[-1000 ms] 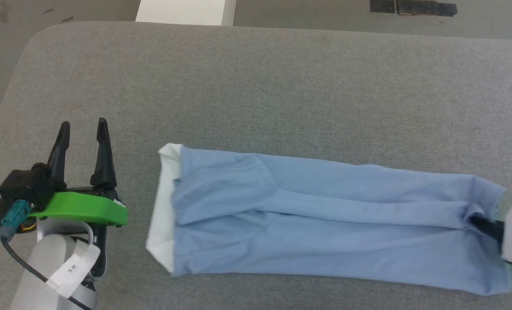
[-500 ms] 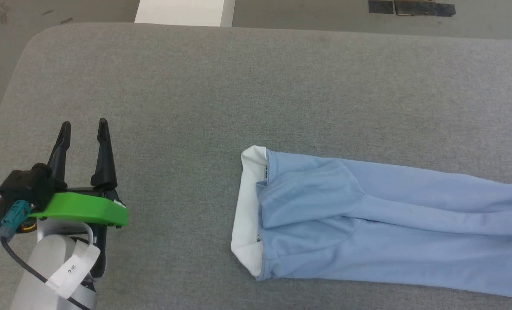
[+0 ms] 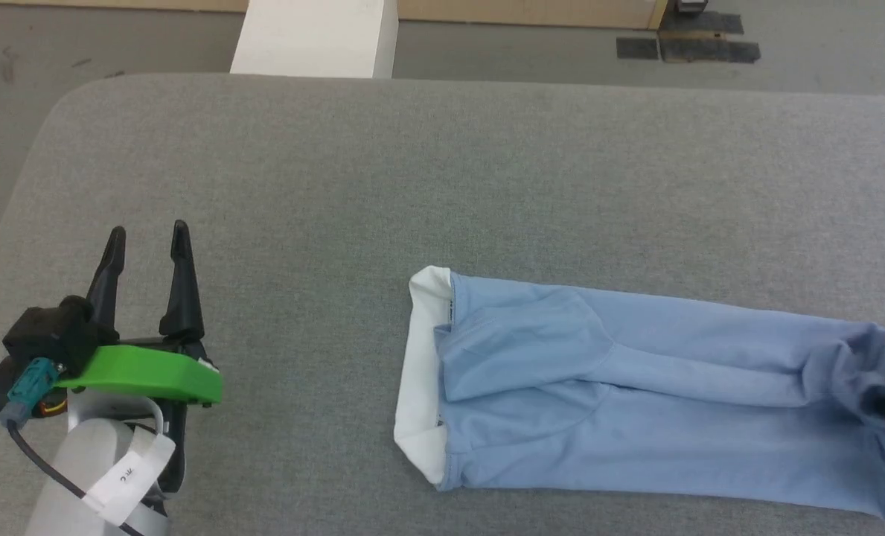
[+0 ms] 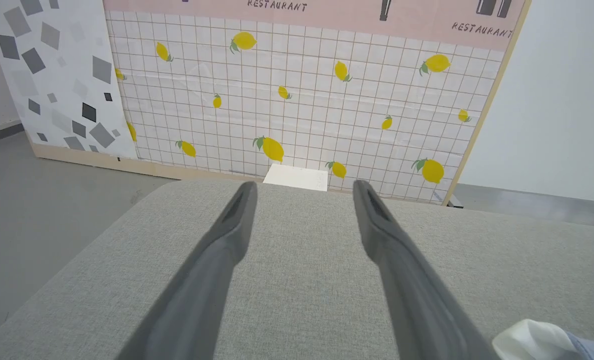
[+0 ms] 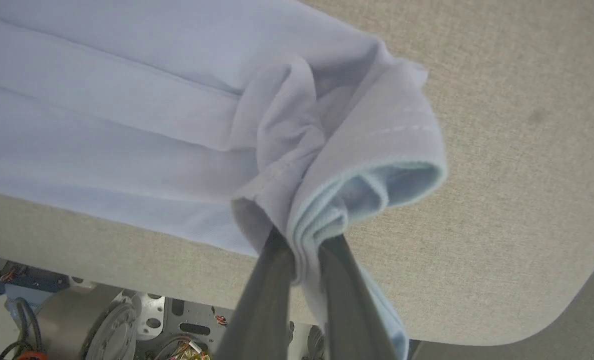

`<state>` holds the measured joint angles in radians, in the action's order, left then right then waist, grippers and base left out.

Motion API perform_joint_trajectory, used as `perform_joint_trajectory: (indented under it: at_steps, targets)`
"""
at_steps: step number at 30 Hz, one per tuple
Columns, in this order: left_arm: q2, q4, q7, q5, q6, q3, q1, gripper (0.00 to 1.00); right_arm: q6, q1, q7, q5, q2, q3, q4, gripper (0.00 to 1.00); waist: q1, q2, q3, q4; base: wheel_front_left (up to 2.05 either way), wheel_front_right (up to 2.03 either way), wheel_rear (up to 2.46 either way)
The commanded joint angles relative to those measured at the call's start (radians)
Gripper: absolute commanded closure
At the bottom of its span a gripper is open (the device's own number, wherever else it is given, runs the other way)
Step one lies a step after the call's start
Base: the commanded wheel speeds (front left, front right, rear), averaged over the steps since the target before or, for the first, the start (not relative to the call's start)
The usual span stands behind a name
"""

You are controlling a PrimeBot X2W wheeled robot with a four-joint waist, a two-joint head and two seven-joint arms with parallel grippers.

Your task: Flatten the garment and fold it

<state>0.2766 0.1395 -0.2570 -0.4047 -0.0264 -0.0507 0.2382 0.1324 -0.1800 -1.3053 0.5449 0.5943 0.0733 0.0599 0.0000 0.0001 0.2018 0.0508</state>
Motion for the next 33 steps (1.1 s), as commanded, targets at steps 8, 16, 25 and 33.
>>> perform_joint_trajectory:
  at_steps: [8,16,25,33]
  targets:
    - [-0.005,0.009,-0.005,-0.007,-0.007,-0.005,-0.03,0.0,-0.002,-0.052,-0.041,0.067,-0.062,-0.169,0.142,1.0,0.0,-0.0001,-0.043,0.003,0.0,0.0,0.0]
    - [-0.006,0.009,-0.005,-0.008,-0.009,-0.016,-0.044,0.0,-0.002,-0.165,0.057,0.1,-0.158,-0.357,0.092,1.0,0.0,-0.0001,-0.06,0.023,0.0,0.0,0.0]
    - [-0.021,0.012,-0.005,-0.011,-0.009,-0.035,-0.049,0.0,-0.002,-0.305,0.217,0.105,-0.276,-0.537,-0.083,1.0,0.0,-0.0001,-0.038,0.061,0.0,0.0,0.0]
    - [-0.034,0.017,-0.005,-0.012,-0.015,-0.039,-0.032,0.0,-0.002,-0.389,0.34,0.119,-0.368,-0.645,-0.232,1.0,0.0,-0.0001,0.0,0.085,0.0,0.0,0.0]
